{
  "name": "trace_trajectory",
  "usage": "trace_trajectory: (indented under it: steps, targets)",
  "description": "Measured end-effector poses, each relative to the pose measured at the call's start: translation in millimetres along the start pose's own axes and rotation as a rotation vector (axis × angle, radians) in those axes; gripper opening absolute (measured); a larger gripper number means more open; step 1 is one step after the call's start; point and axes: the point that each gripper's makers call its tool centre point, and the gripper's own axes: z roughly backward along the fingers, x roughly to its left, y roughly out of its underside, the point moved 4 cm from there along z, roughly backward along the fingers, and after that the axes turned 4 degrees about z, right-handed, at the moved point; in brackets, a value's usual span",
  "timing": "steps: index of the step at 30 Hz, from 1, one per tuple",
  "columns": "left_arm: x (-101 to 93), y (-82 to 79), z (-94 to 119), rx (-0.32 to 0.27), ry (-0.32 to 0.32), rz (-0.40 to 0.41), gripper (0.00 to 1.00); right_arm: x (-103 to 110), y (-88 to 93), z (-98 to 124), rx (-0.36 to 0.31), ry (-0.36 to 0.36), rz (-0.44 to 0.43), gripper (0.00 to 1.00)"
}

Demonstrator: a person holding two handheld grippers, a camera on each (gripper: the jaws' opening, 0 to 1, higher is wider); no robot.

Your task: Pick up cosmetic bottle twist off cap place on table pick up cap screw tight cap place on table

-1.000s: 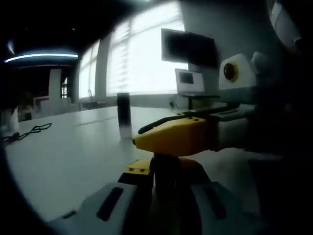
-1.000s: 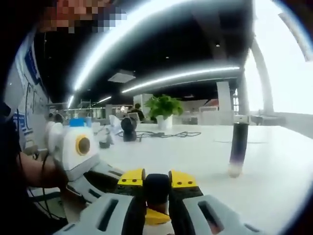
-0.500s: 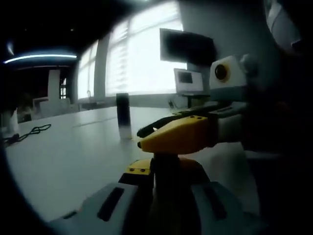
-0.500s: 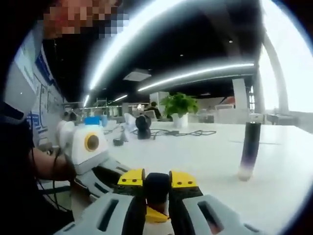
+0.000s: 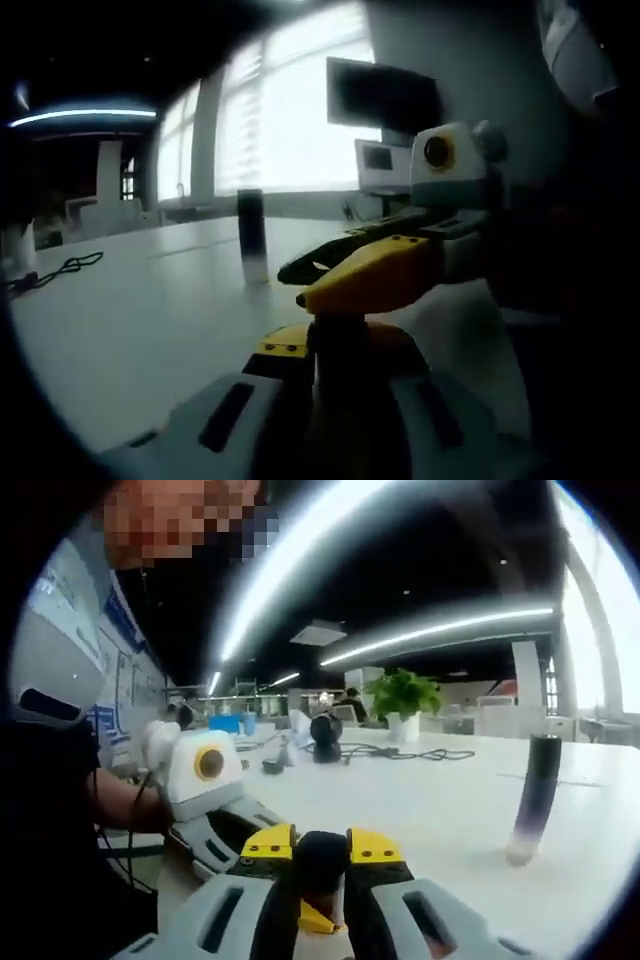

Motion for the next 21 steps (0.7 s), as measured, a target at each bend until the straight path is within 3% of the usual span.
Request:
trace_trajectory:
  steps: [8, 21]
  targets:
    - [-1.0, 0.2, -0.5, 0.004, 0.016, -0.002, 0.05, -0.8, -1.4, -0.3, -0.012, -0.126, 0.045, 0.09]
    - [-2.4, -0.2, -0.8, 0.015, 0.047, -0.006, 0.04, -2.7, -0.9, 0.9, -0.018, -0.320, 0.045, 0.09]
